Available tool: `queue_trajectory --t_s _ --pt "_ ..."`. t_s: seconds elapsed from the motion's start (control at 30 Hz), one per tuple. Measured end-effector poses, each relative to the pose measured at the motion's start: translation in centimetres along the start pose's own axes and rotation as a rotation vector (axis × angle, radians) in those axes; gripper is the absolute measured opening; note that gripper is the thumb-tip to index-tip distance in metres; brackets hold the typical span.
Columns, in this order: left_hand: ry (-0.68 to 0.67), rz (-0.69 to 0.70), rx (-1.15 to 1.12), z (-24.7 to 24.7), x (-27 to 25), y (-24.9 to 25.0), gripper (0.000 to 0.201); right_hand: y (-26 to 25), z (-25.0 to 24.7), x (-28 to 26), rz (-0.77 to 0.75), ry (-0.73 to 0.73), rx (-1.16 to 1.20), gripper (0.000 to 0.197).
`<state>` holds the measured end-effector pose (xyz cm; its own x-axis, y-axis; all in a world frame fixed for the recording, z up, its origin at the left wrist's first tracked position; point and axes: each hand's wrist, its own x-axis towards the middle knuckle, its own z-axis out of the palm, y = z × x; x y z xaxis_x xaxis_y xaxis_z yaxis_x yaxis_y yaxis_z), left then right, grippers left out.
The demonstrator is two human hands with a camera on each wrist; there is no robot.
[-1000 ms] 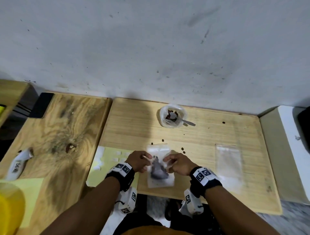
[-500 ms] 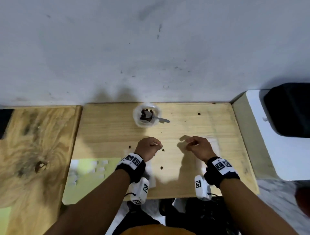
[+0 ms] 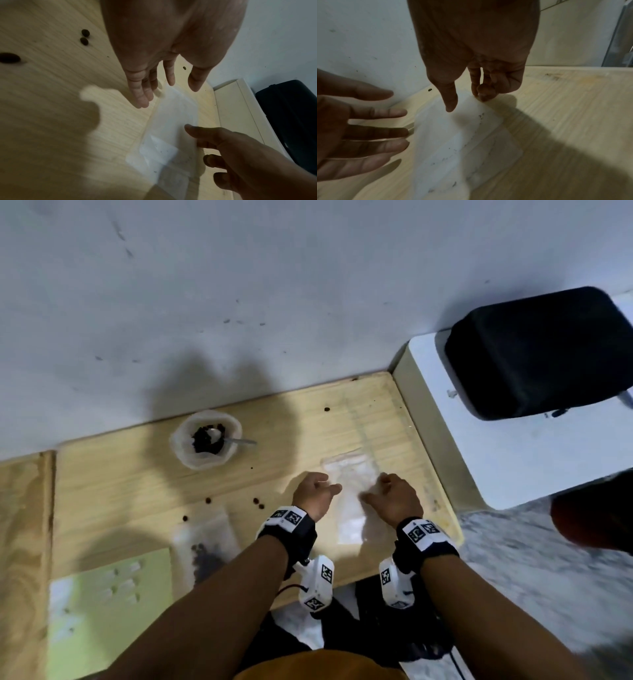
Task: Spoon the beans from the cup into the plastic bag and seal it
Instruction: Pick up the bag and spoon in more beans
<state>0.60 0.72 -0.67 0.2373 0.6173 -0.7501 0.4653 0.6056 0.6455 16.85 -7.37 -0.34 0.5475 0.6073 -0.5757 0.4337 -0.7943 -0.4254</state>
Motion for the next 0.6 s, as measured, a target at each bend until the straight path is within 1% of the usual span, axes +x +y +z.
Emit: queue_trajectory --t_s 0.1,0.2,0.3,0.47,0.6 --pt "0.025 0.006 -0.005 0.6 0.2 0.2 0.036 -0.1 0.2 0.1 -0.011 0.004 0.061 0.055" --pt "0.031 0.019 0.057 0.7 0.6 0.6 0.039 -0.2 0.4 0.3 0.008 -0.003 0.127 0.046" --pt "0.037 0.022 0.073 0.6 0.9 0.6 0.038 -0.1 0.3 0.5 0.016 0.022 0.207 0.028" --pt "0.045 0.007 0.03 0.7 0.7 0.4 0.036 0.2 0.2 0.5 -0.015 0.068 0.275 0.01" --pt "0.094 0.075 0.015 0.3 0.5 0.2 0.027 0.2 -0.8 0.5 -0.079 0.005 0.478 0.021"
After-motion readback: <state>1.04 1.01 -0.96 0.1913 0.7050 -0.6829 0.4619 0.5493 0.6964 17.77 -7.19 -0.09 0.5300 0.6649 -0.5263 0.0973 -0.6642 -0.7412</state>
